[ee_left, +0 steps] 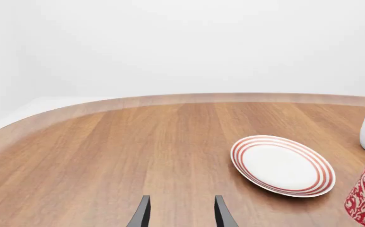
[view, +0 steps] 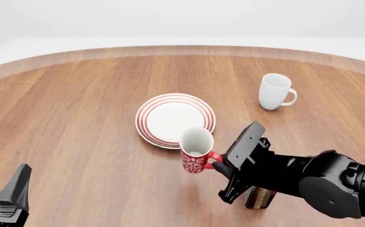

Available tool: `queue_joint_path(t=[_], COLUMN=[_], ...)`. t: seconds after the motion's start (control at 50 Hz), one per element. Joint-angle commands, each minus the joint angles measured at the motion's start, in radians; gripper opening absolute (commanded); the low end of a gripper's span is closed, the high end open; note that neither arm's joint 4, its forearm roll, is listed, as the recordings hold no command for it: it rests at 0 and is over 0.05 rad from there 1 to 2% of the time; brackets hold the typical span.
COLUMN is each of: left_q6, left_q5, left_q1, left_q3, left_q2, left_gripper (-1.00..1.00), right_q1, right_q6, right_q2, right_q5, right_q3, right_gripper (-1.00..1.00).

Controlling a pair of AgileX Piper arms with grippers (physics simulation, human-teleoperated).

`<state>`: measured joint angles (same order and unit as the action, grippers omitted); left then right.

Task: Pick up the red mug and put it on the plate

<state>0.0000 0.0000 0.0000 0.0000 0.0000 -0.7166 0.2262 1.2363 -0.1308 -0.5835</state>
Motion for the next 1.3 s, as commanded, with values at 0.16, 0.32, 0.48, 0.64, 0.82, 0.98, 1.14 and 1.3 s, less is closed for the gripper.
queue_joint_path(t=[0.16, 0.32, 0.48, 0.64, 0.82, 0.98, 1.14, 1.3], left_q6=[0.0, 0.0, 0.0, 0.0, 0.0, 0.0, 0.0, 0.0], left_q5=[0.0, 0.0, 0.0, 0.0, 0.0, 0.0, 0.0, 0.0], left_q1=[0.0, 0.0, 0.0, 0.0, 0.0, 0.0, 0.0, 0.0], left_q3=[0.0, 0.0, 0.0, 0.0, 0.0, 0.0, 0.0, 0.0], left_q2=[0.0, 0.0, 0.0, 0.0, 0.0, 0.0, 0.0, 0.0], left_gripper=[1.0, 1.0, 1.0, 1.0, 1.0, 1.0, 1.0, 1.0], right_q1=[0.017, 0.025, 0.041, 0.059, 0.075, 0.088, 0.11, 0.121], right_q6=[0.013, 0.025, 0.032, 0.045, 0.054, 0.057, 0.069, 0.07], right_q2=[-0.072, -0.058, -0.035, 0.017, 0.072, 0.127, 0.187, 0.245], right_q5=[-0.021, -0.015, -0.01, 0.003, 0.013, 0.031, 0.049, 0.067], right_q3=[-0.033, -0.067, -0.102, -0.154, -0.211, -0.249, -0.301, -0.341], right_gripper=[-1.0, -1.0, -1.0, -1.0, -1.0, -1.0, -1.0, -1.0])
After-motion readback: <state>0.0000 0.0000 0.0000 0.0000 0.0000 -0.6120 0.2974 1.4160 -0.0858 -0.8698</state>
